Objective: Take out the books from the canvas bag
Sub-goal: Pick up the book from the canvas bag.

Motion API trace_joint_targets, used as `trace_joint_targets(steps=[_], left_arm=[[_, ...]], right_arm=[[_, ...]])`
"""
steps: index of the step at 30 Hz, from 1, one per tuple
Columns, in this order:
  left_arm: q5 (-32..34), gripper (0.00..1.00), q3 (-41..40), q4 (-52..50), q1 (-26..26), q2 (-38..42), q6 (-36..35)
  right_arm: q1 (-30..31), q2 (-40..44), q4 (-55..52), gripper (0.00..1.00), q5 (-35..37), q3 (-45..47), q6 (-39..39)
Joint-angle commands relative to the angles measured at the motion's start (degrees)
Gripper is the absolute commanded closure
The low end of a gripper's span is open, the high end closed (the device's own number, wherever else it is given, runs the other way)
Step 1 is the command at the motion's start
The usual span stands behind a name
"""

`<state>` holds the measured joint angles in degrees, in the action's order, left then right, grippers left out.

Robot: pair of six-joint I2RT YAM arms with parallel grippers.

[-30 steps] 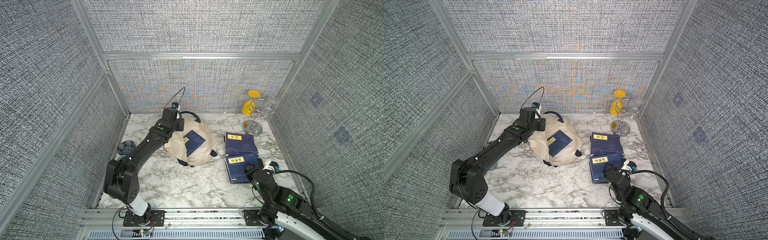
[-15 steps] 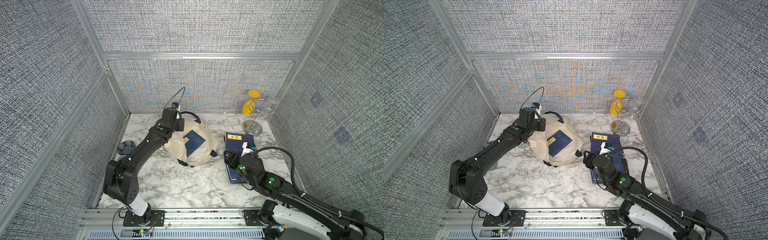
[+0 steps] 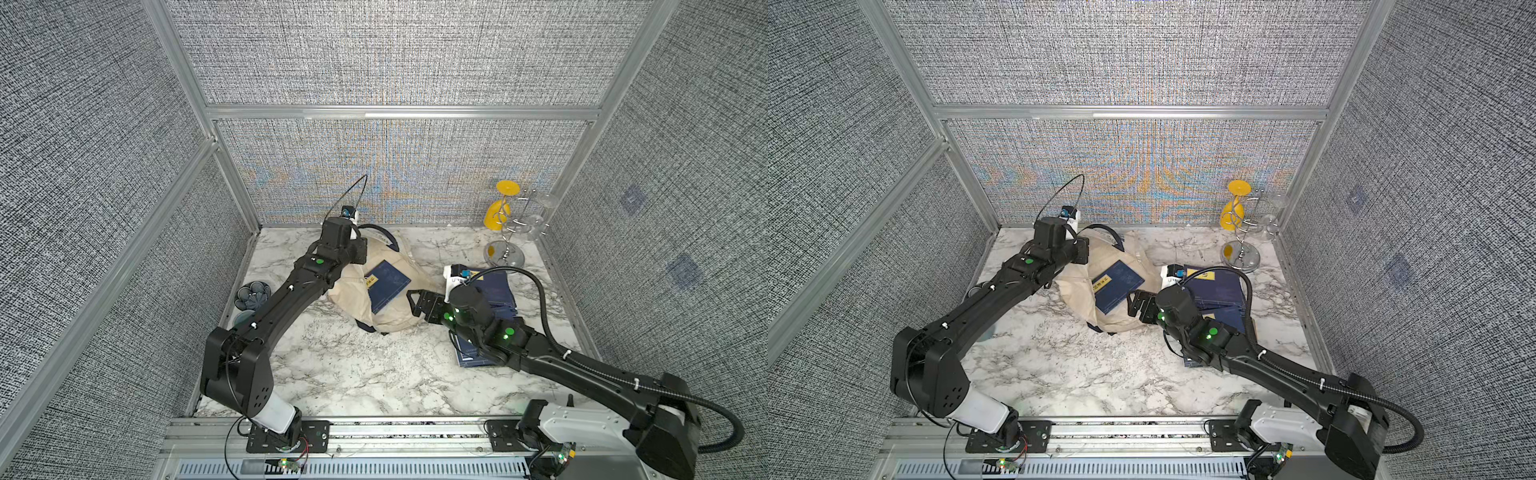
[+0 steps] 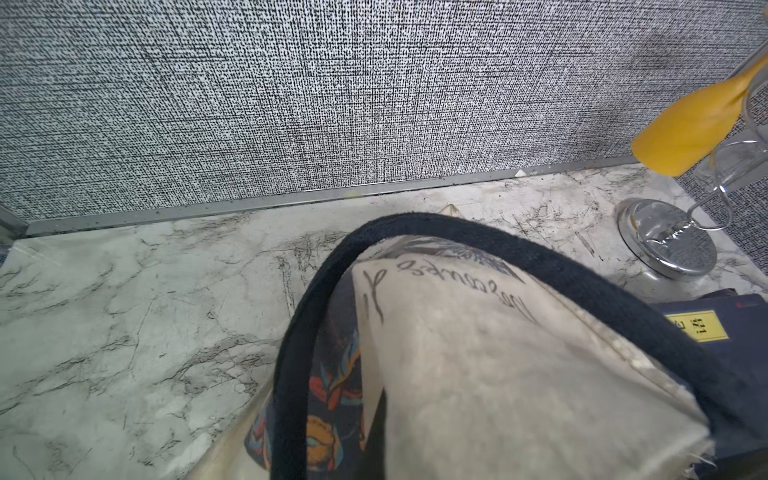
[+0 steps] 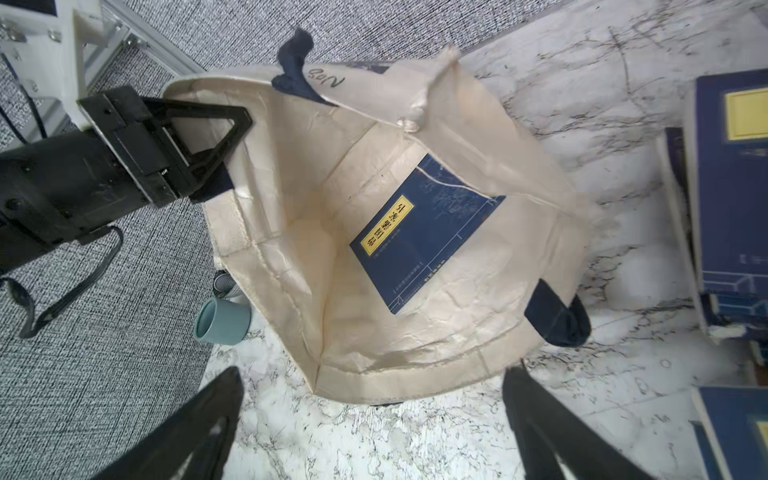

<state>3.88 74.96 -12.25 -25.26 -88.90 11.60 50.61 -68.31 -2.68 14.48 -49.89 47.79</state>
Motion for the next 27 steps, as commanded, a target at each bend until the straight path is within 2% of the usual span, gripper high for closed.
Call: trace_joint_targets(steps=[1, 14, 27], left_arm=[[0.1, 1.00, -0.5, 3.9, 0.1, 1.3, 0.3], [-0.8, 1.00, -2.2, 6.3, 0.0, 3.4, 1.0], [-1.9, 1.00, -2.9, 7.4, 0.1, 5.0, 1.5]], right_arm=[[0.1, -3.1, 1.9, 0.01, -2.5, -2.1, -2.2], [2.0, -16.1, 1.6, 0.01, -4.8, -11.1, -2.5], [3.5, -23.7, 6.4, 0.01, -6.3, -11.5, 3.2]])
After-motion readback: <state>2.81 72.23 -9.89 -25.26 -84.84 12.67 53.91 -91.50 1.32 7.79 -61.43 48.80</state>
